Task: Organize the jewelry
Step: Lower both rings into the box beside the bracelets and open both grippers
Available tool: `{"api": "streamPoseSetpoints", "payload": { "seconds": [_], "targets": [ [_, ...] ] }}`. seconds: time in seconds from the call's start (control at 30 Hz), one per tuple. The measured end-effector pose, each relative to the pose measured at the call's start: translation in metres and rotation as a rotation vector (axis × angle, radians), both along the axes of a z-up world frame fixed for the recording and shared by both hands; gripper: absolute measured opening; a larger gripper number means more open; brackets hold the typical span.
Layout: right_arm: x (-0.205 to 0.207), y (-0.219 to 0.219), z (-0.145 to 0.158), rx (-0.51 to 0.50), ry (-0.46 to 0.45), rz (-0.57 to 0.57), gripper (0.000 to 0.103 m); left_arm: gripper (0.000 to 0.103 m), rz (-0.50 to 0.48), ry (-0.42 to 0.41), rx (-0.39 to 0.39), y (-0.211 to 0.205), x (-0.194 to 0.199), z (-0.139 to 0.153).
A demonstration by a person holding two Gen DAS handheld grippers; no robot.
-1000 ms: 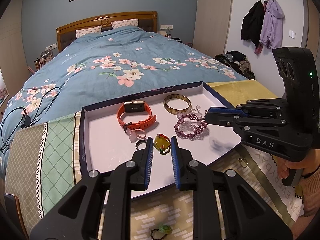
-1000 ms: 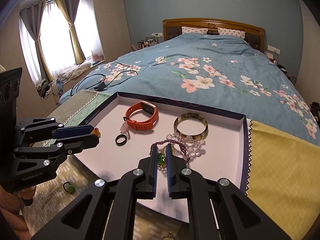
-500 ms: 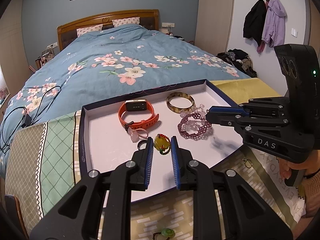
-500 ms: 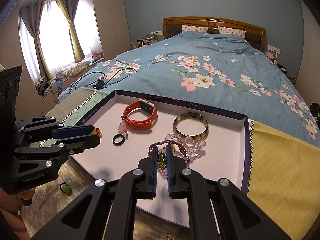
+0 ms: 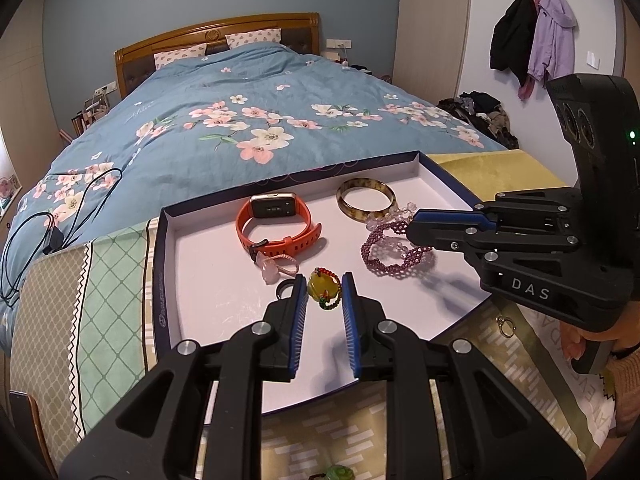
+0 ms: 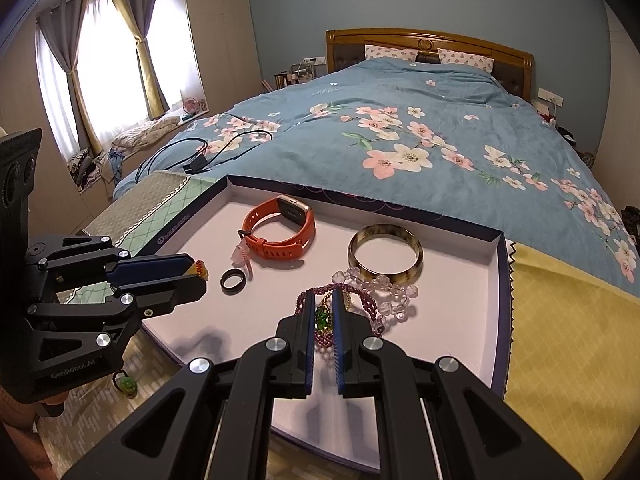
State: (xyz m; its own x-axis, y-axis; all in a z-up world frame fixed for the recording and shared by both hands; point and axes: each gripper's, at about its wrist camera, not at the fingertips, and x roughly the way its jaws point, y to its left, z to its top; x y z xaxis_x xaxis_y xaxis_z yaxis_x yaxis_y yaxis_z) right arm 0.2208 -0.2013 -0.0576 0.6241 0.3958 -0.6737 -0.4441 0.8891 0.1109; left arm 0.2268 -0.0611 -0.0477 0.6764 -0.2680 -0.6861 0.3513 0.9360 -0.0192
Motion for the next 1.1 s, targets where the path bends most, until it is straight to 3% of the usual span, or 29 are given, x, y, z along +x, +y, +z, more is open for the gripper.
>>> {"api": "streamPoseSetpoints", "payload": {
  "seconds": [1.1],
  "targets": [
    [0.013, 0.003, -0.010, -0.010, 0.033, -0.015, 0.007, 0.018, 0.002, 0.053, 0.012, -0.007, 0.015, -0.013]
  ]
}}
